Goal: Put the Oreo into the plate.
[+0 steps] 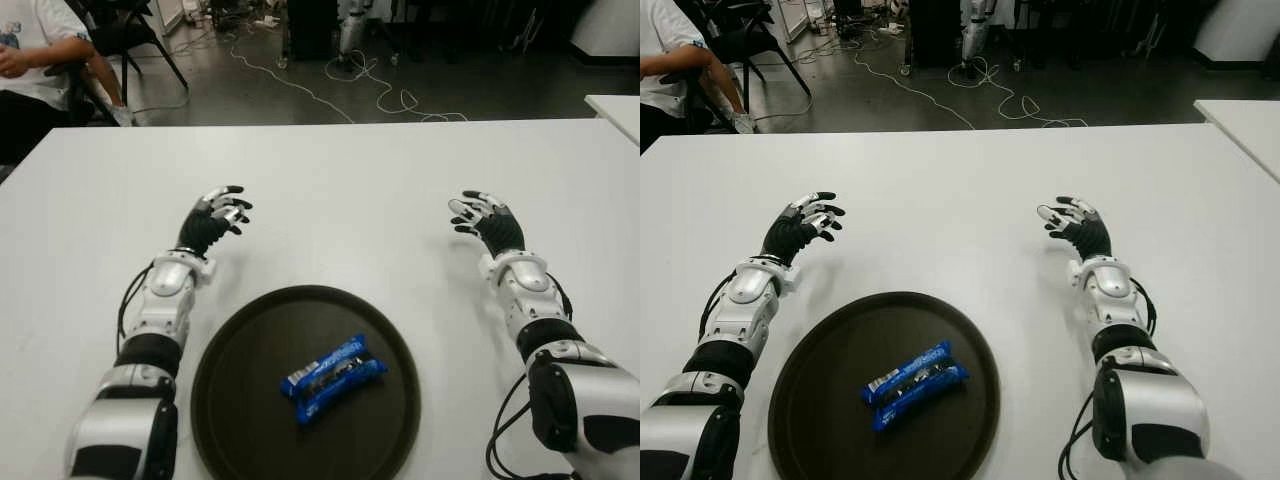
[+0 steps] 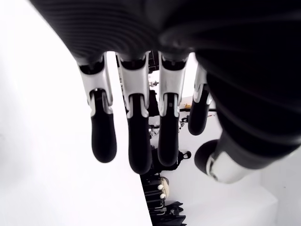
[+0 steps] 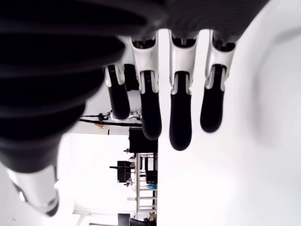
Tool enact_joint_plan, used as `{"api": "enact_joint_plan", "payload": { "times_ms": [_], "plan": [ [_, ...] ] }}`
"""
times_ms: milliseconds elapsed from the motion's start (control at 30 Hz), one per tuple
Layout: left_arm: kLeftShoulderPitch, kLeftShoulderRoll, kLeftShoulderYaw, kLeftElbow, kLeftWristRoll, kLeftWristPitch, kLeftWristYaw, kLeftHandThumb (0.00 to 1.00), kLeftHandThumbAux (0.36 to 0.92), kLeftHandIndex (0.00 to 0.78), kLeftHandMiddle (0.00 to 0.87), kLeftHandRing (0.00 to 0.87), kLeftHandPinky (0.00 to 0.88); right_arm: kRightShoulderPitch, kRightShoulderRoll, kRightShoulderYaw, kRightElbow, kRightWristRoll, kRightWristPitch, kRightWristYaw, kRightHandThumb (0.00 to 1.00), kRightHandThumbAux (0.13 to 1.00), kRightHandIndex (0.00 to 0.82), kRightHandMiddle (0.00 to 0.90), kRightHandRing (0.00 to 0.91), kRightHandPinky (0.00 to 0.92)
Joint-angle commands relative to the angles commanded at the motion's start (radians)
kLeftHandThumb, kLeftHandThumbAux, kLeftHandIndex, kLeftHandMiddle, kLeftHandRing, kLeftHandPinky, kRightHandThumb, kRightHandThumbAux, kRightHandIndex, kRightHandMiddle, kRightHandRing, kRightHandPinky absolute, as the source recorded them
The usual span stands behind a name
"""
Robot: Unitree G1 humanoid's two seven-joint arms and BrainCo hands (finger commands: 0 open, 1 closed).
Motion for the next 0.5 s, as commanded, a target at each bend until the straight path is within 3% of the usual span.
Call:
{"api": "enact_joint_plan", "payload": {
  "times_ms": [500],
  "plan": [
    [-0.004, -0.006, 0.003, 0.015, -0.002, -0.009, 0.007, 0.270, 0.664, 0.257, 0.401, 0.453, 0.504, 0.004, 0.007, -0.004, -0.002, -0.001, -0.015, -0.012, 0.000, 0.732, 0.233, 0.304, 0.298, 0.306]
  ]
}}
